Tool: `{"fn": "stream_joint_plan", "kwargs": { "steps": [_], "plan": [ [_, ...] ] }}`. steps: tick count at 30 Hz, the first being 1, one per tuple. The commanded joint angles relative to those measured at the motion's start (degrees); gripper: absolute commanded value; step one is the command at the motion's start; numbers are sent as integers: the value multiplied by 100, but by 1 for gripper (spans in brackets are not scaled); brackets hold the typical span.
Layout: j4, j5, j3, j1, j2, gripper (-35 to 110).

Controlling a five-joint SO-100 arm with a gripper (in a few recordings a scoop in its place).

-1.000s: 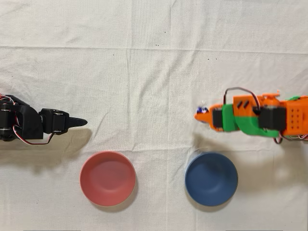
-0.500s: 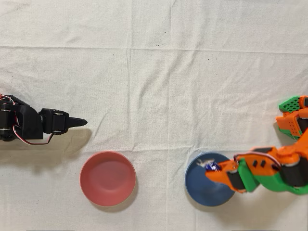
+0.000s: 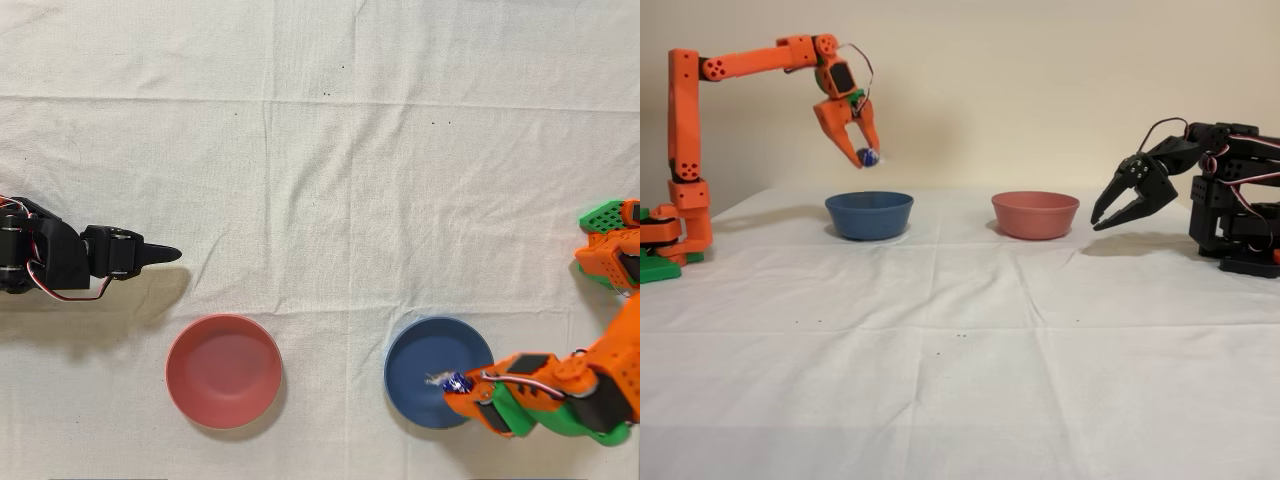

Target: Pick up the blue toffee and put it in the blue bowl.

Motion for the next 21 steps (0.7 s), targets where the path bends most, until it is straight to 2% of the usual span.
{"fn": "stream_joint_plan", "kwargs": {
  "steps": [1, 10, 21],
  "plan": [
    [-290, -97, 422, -62, 466, 13],
    [-756, -211, 967, 141, 308, 13],
    [-1002, -211, 773, 237, -220, 14]
  ]
}}
